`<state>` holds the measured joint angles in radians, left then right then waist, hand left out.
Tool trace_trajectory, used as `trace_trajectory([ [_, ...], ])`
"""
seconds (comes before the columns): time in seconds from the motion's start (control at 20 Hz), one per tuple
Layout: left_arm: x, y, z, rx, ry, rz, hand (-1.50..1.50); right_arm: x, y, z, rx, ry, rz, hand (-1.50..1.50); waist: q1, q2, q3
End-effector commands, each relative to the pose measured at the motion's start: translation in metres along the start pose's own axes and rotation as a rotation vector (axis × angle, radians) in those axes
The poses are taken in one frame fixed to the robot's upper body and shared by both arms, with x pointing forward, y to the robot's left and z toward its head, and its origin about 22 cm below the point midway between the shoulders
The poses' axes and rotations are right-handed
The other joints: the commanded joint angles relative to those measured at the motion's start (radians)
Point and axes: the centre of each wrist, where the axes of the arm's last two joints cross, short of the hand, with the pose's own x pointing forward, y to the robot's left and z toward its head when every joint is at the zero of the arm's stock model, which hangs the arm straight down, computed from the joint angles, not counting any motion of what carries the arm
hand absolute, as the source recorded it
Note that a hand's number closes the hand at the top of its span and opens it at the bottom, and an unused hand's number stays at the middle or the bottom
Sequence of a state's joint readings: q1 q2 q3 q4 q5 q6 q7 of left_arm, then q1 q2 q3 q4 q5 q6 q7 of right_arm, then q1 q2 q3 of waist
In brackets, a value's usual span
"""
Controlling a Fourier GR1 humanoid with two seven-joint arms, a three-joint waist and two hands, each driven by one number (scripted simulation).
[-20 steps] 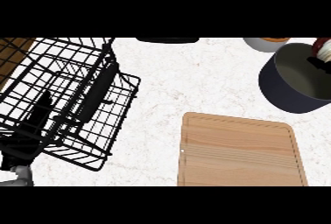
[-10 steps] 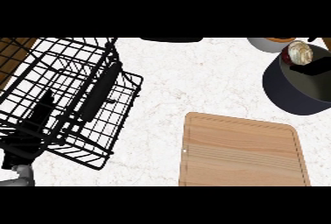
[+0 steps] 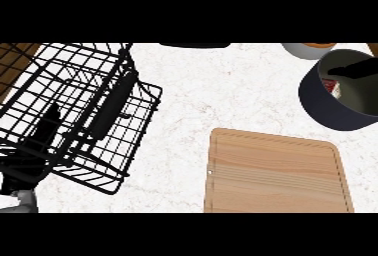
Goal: Pick the cupcake from the cutting board and place it in the pot
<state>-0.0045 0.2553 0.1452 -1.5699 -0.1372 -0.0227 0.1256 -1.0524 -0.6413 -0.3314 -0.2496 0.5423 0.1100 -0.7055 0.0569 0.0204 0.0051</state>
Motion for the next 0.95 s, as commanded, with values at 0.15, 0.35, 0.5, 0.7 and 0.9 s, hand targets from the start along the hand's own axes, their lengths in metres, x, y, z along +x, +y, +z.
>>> trace_trajectory([
  [0.15,-0.002,-0.009,-0.005,0.011,0.018,0.009,0.00,0.007,-0.039,0.000,-0.163,-0.064,-0.327,-1.50,-0.023,-0.004,-0.003],
  [0.35,-0.010,-0.008,0.008,-0.012,0.020,0.006,0.00,-0.011,-0.047,0.021,-0.102,0.004,-0.395,-1.50,-0.014,-0.004,-0.003],
  [0.5,-0.004,0.003,0.001,0.002,0.032,0.013,0.00,-0.020,-0.076,0.046,-0.079,0.014,-0.435,-1.50,-0.021,-0.004,-0.002],
  [0.7,0.000,0.019,-0.004,0.014,0.018,0.004,0.00,-0.034,-0.092,0.074,-0.084,0.015,-0.496,-1.50,-0.022,-0.003,-0.002],
  [0.9,-0.007,0.009,0.008,-0.005,0.018,0.007,0.00,-0.044,-0.119,0.109,-0.107,0.026,-0.507,-1.50,-0.013,0.002,0.001],
])
